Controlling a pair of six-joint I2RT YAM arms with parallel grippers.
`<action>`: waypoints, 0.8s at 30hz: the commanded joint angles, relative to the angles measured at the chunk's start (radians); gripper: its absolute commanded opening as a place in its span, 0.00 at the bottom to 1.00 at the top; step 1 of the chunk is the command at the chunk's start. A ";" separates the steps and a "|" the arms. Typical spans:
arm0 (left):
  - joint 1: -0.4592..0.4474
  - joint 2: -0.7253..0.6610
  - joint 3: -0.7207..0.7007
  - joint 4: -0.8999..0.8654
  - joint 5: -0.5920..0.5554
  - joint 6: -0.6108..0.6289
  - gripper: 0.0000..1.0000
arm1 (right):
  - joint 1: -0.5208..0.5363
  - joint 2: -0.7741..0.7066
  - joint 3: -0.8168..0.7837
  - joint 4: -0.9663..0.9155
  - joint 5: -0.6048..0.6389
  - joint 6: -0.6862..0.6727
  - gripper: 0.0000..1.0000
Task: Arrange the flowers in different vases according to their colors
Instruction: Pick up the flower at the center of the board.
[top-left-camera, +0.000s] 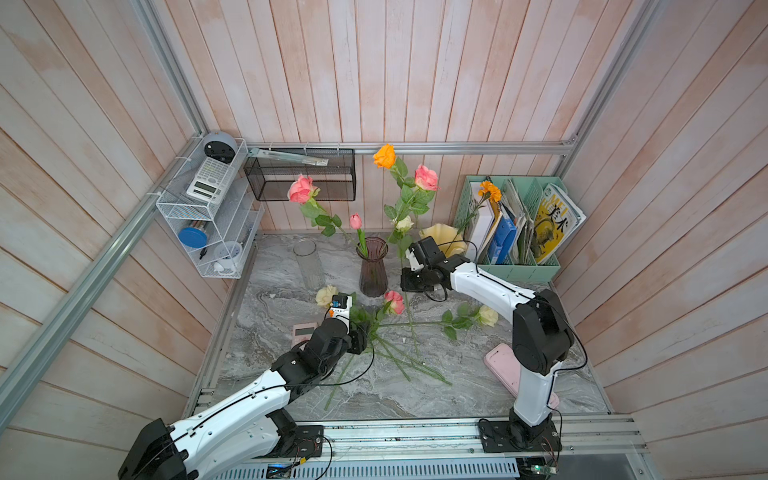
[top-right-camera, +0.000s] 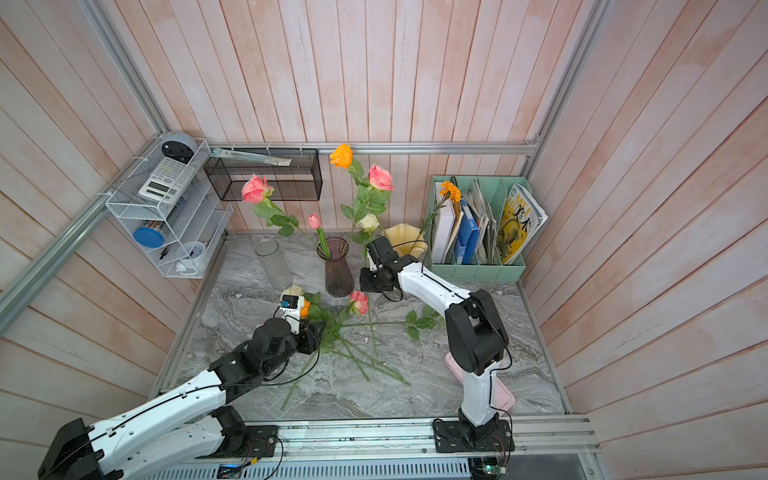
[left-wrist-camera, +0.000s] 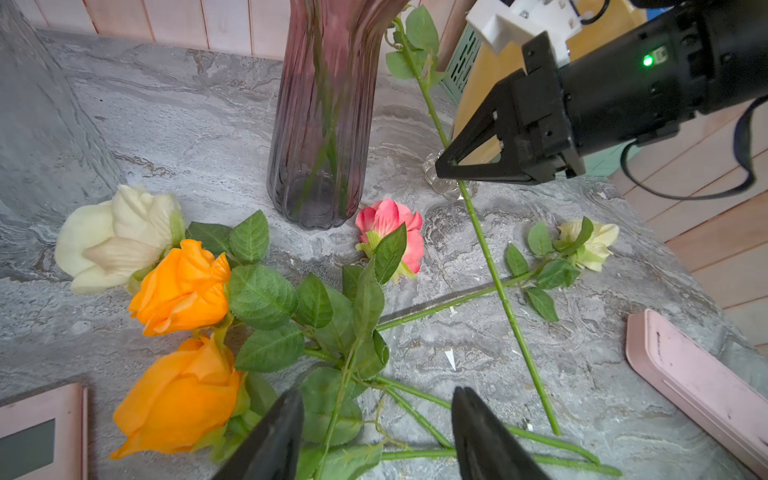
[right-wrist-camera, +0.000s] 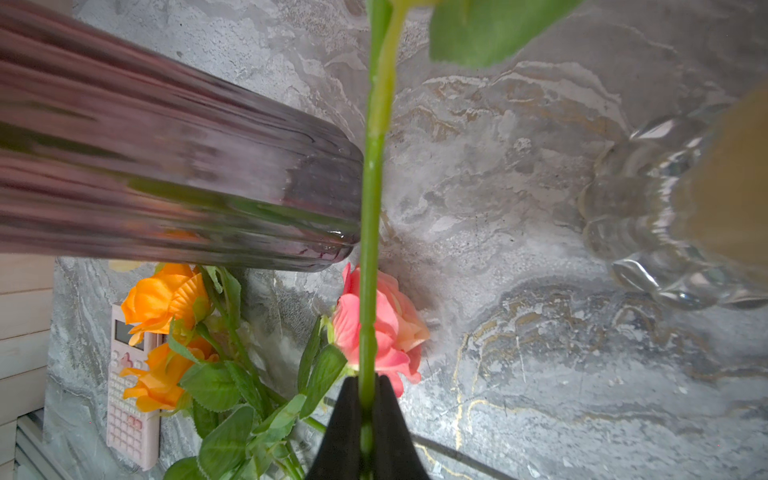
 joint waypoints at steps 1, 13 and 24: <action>-0.004 0.001 -0.008 0.023 0.017 0.010 0.62 | 0.001 -0.031 -0.042 0.041 -0.010 0.011 0.00; -0.007 -0.030 -0.017 0.033 0.067 -0.028 0.62 | 0.075 -0.173 -0.243 0.114 0.003 0.075 0.00; -0.017 -0.125 -0.051 0.022 0.120 -0.051 0.62 | 0.232 -0.458 -0.490 0.104 0.032 0.166 0.00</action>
